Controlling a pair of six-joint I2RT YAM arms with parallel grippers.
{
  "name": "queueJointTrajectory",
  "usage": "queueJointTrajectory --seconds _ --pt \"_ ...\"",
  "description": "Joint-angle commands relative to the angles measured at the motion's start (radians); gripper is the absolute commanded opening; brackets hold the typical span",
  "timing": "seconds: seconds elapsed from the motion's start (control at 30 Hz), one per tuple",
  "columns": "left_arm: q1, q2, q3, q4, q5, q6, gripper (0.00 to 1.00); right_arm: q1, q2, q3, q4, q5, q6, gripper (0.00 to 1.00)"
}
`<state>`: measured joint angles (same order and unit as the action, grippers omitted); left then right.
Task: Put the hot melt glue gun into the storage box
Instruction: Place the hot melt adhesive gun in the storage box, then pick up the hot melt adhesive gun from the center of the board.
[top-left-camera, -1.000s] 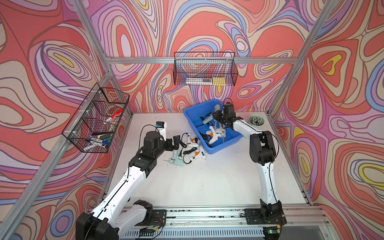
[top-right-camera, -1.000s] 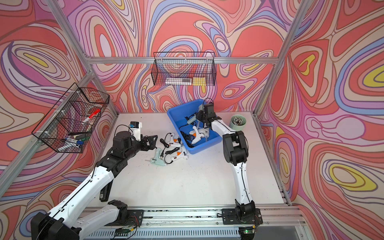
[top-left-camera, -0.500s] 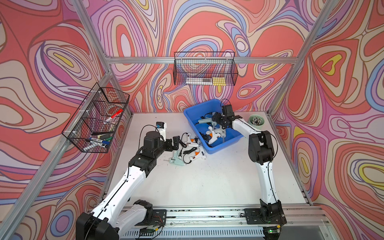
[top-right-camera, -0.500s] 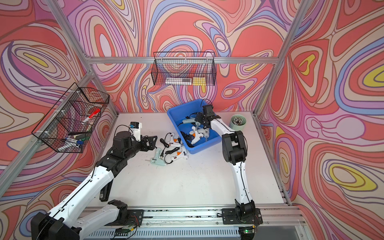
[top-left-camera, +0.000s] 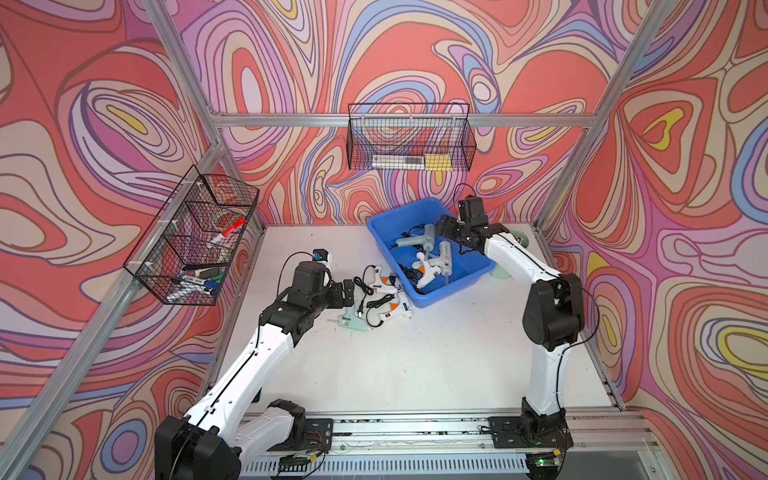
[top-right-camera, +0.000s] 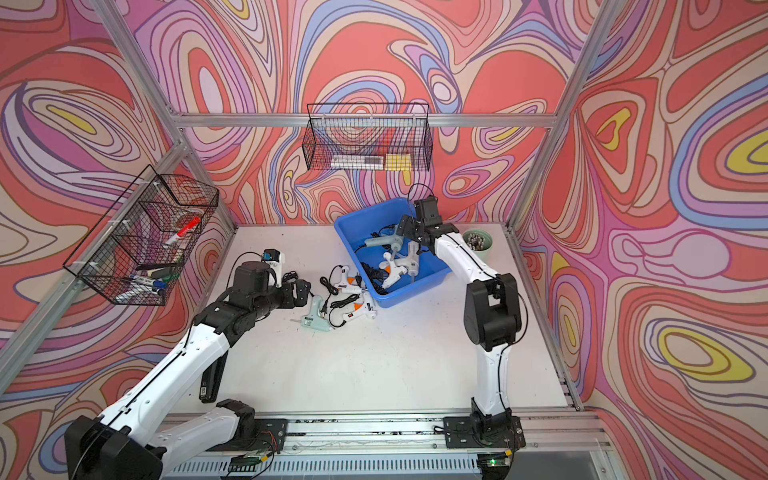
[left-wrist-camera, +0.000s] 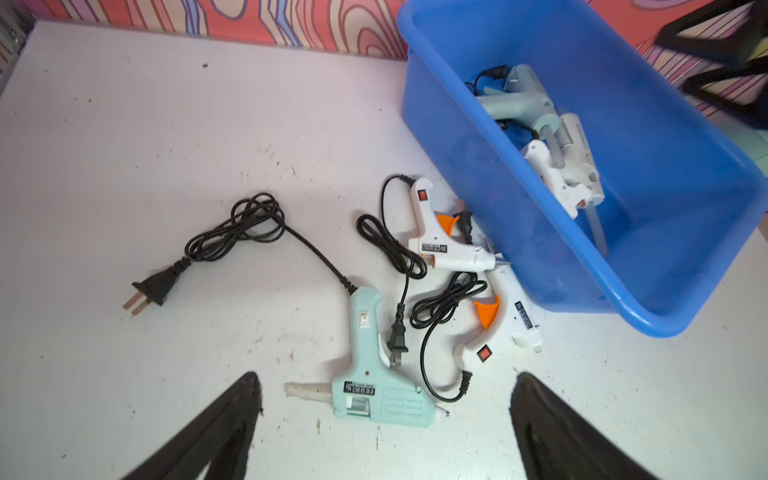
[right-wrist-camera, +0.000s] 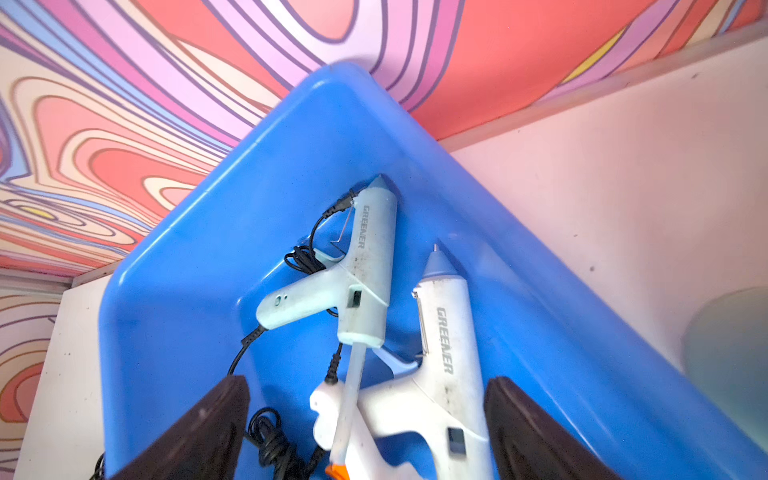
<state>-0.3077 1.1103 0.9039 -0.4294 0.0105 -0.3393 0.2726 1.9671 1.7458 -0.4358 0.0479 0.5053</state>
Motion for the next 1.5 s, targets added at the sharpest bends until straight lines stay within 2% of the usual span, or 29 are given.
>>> queueJointTrajectory --seconds 0.0,0.37,0.63,0.87,0.97,1.07,1.3,1.47 --pt "0.004 0.042 0.016 -0.142 0.000 -0.045 0.92 0.027 -0.111 -0.077 -0.002 0.055 -0.056 0.98" --pt "0.004 0.332 0.082 -0.097 -0.023 -0.047 0.64 0.111 -0.378 -0.312 0.017 0.219 -0.024 0.98" --pt "0.004 0.558 0.190 -0.057 -0.061 -0.034 0.56 0.146 -0.510 -0.421 0.011 0.270 -0.017 0.98" --pt "0.004 0.668 0.258 -0.047 -0.049 -0.029 0.56 0.154 -0.585 -0.483 0.002 0.288 -0.015 0.98" --pt "0.004 0.691 0.266 -0.043 -0.040 -0.026 0.61 0.155 -0.601 -0.493 -0.001 0.298 -0.013 0.98" --pt "0.004 0.706 0.267 -0.042 -0.025 -0.025 0.65 0.155 -0.609 -0.496 0.002 0.300 -0.011 0.98" --pt "0.004 0.715 0.235 -0.026 0.019 -0.020 0.67 0.158 -0.612 -0.496 0.009 0.302 -0.010 0.98" --pt "0.005 0.734 0.228 -0.035 -0.007 -0.012 0.67 0.165 -0.612 -0.497 0.016 0.301 -0.010 0.98"
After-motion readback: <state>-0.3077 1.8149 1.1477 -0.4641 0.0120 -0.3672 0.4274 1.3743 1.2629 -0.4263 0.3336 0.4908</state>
